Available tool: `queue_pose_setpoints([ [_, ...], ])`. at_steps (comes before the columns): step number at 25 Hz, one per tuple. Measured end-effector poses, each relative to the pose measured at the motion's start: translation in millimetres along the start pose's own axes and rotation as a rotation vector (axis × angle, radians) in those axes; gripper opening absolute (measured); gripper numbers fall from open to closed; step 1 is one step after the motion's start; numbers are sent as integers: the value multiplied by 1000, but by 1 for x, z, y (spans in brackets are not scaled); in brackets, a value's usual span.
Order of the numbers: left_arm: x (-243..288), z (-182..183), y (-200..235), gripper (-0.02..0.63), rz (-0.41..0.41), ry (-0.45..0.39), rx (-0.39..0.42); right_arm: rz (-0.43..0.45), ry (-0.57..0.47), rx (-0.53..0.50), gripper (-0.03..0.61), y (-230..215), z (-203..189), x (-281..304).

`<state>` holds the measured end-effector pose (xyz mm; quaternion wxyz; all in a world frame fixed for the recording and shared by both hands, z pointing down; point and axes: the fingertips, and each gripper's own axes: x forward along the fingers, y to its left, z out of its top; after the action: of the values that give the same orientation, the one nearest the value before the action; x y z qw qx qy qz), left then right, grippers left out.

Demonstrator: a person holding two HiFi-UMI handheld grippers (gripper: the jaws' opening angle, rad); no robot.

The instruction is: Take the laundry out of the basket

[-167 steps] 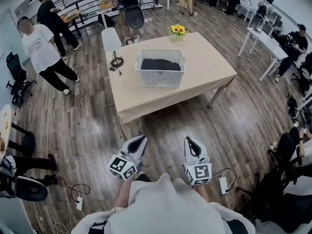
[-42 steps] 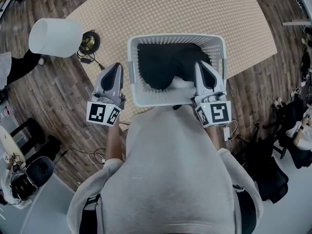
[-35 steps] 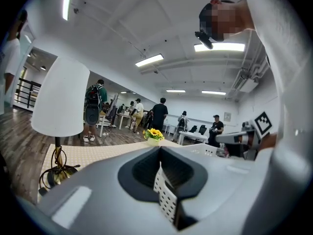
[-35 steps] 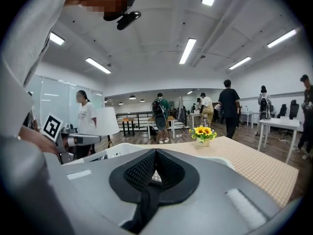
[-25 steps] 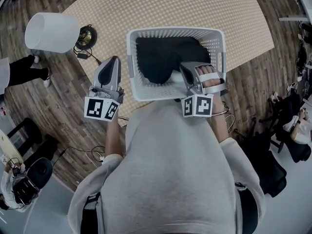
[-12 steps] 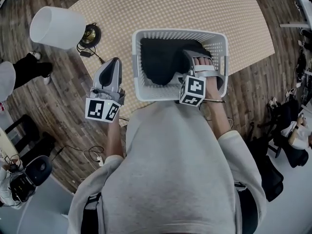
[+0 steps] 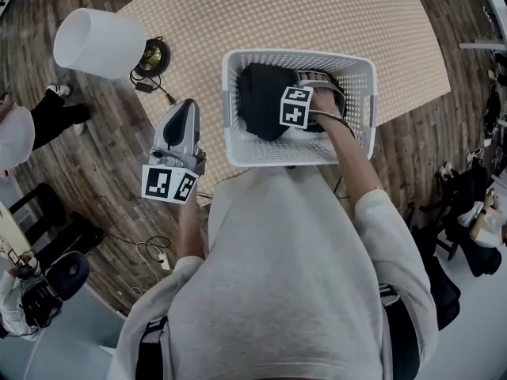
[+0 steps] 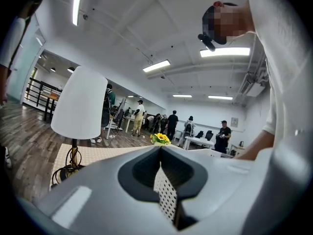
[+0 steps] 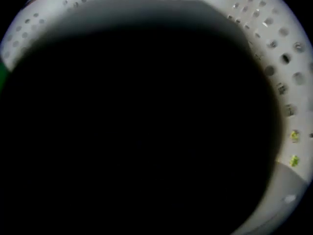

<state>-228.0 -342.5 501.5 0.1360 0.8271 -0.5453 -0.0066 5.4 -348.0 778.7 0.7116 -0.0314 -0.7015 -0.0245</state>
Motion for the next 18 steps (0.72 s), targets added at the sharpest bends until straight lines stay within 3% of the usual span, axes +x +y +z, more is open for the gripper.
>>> queue_pose_setpoints([
  [2, 1, 1, 0, 8, 0, -6, -4, 64, 67, -7, 600, 6, -2, 13],
  [4, 1, 1, -1, 8, -1, -10, -8, 69, 100, -14, 600, 6, -2, 12],
  [10, 3, 0, 1, 8, -7, -15, -25, 45, 61, -20, 587, 10, 1, 8],
  [14, 6, 1, -2, 8, -15, -21, -17, 11, 29, -38, 353, 25, 4, -2],
  [18, 8, 2, -10, 8, -36, -29, -18, -51, -15, -23, 282, 33, 6, -7],
])
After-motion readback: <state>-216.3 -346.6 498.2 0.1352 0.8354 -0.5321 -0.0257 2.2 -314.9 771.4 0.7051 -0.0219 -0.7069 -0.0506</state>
